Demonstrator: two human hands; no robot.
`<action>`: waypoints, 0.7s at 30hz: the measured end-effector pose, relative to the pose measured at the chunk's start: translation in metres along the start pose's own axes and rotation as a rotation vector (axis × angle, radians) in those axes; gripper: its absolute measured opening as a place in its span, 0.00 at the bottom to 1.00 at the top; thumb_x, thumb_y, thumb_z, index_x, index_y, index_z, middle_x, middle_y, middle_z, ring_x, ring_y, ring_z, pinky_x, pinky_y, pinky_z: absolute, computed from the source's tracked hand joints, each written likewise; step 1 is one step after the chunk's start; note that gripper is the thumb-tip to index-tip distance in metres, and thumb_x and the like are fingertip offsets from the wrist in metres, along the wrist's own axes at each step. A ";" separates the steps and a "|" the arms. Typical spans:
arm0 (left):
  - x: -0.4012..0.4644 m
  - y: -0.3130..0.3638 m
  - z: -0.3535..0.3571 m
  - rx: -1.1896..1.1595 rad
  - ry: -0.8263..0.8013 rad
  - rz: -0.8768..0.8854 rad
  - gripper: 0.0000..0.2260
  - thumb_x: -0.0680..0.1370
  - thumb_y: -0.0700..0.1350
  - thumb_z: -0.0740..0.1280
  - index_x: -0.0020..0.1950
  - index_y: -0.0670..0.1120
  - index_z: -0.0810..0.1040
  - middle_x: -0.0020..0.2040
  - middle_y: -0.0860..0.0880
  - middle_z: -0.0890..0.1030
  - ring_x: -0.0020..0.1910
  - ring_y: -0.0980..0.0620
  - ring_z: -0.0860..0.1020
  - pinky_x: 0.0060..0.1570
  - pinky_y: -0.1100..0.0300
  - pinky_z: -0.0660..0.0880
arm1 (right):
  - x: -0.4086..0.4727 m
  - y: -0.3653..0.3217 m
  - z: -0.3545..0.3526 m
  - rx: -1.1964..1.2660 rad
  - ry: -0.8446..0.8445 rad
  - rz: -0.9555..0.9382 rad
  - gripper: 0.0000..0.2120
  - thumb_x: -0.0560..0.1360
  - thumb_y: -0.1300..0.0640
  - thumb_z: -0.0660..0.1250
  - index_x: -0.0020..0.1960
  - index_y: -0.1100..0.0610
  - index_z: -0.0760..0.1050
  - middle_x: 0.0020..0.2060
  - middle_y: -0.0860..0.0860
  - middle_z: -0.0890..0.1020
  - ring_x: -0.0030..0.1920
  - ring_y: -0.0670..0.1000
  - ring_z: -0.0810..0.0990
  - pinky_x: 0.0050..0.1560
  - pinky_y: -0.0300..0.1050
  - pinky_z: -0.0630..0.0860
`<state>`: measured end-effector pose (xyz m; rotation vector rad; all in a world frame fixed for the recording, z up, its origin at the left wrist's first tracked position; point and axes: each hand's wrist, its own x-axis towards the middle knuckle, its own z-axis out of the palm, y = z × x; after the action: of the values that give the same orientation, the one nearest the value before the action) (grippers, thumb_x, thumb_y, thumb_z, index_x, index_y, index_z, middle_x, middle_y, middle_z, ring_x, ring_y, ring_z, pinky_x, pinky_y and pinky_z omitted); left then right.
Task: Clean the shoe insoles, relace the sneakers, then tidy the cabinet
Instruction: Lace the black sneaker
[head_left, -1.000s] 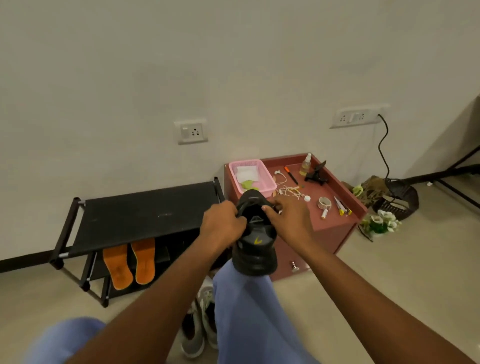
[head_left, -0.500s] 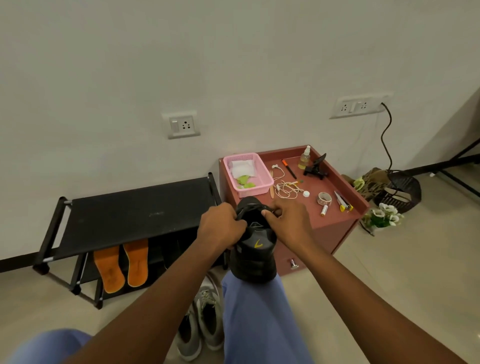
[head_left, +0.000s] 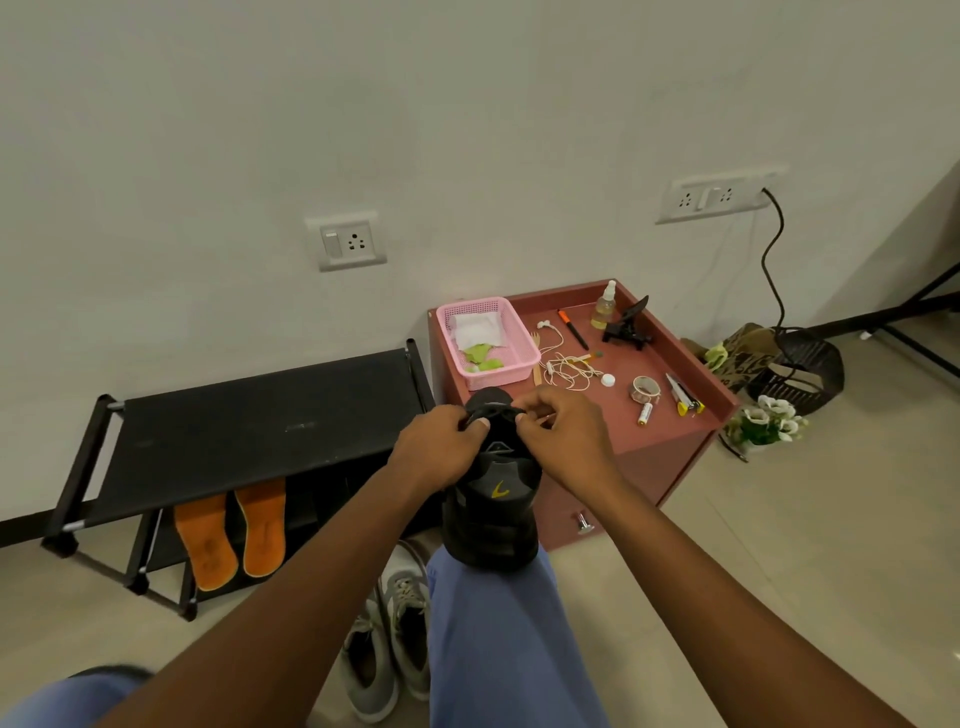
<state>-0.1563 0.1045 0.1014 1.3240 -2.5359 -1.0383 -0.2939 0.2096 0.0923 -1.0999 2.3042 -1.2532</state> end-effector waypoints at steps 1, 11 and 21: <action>0.001 0.001 -0.001 -0.012 0.018 0.021 0.11 0.82 0.54 0.64 0.50 0.48 0.81 0.42 0.48 0.82 0.43 0.47 0.81 0.44 0.52 0.78 | 0.000 -0.003 -0.001 0.006 -0.002 -0.004 0.09 0.73 0.60 0.71 0.49 0.48 0.83 0.41 0.44 0.83 0.43 0.45 0.82 0.46 0.43 0.80; -0.002 0.004 -0.007 0.007 0.238 0.186 0.20 0.78 0.45 0.73 0.71 0.53 0.79 0.64 0.52 0.83 0.58 0.49 0.83 0.62 0.49 0.80 | 0.009 -0.014 -0.011 -0.351 -0.293 -0.335 0.06 0.74 0.56 0.76 0.51 0.50 0.86 0.48 0.46 0.81 0.47 0.48 0.78 0.48 0.47 0.77; -0.003 0.008 -0.007 0.150 0.197 0.244 0.11 0.80 0.44 0.69 0.60 0.55 0.85 0.56 0.53 0.86 0.53 0.51 0.83 0.59 0.53 0.80 | 0.021 -0.035 -0.004 -0.717 -0.440 -0.337 0.06 0.73 0.61 0.73 0.50 0.54 0.81 0.53 0.56 0.72 0.46 0.58 0.76 0.44 0.48 0.73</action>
<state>-0.1571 0.1058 0.1124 1.0518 -2.5823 -0.6501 -0.2928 0.1850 0.1253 -1.8272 2.2988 -0.1693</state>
